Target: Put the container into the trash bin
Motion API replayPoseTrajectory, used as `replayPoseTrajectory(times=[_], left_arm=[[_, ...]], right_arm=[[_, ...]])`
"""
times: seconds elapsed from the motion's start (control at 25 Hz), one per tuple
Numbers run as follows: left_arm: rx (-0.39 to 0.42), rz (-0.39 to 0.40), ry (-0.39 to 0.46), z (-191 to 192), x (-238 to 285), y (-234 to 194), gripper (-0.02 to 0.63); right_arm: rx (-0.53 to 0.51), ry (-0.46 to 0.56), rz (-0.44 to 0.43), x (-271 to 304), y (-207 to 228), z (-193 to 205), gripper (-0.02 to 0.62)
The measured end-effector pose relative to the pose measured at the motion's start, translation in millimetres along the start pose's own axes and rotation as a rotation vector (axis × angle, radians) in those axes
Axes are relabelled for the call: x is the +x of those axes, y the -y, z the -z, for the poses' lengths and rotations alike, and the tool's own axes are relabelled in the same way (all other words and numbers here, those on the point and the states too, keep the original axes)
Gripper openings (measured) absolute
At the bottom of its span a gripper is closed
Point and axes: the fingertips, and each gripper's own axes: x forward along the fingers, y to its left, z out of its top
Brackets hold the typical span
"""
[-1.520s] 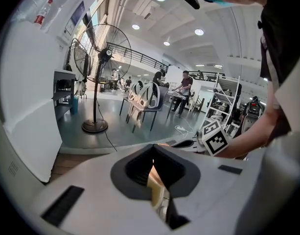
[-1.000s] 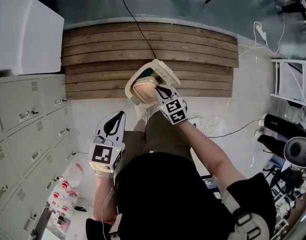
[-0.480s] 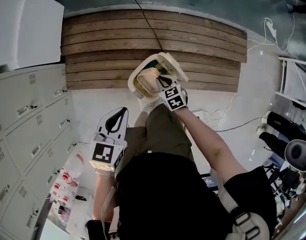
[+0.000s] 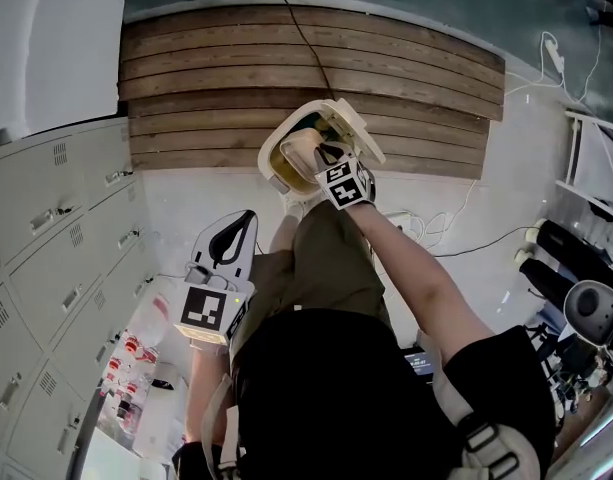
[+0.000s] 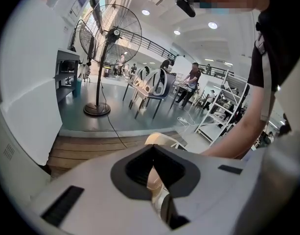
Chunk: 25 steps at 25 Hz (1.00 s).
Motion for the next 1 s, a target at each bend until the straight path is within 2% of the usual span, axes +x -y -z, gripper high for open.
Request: replayPoseTrajectory(times=[0.16, 0.44, 0.56, 1.0], left_arm=[[0.012, 0.001, -0.001, 4.5, 2.1, -1.8, 0.008], [-0.025, 0.003, -0.004, 6.5, 2.0, -2.1, 0.008], [-0.015, 0.002, 0.011, 7.9, 0.4, -3.8, 0.008], [-0.041, -0.001, -0.015, 17.3, 1.9, 0.4, 0.008]], right_arm=[[0.014, -0.008, 0.016, 11.1, 5.4, 5.2, 0.048], [0.016, -0.044, 0.039, 30.6, 13.4, 16.2, 0.048], [0.015, -0.046, 0.038, 39.3, 12.8, 18.0, 0.048], [0.005, -0.089, 0.037, 66.1, 10.8, 34.0, 0.048]])
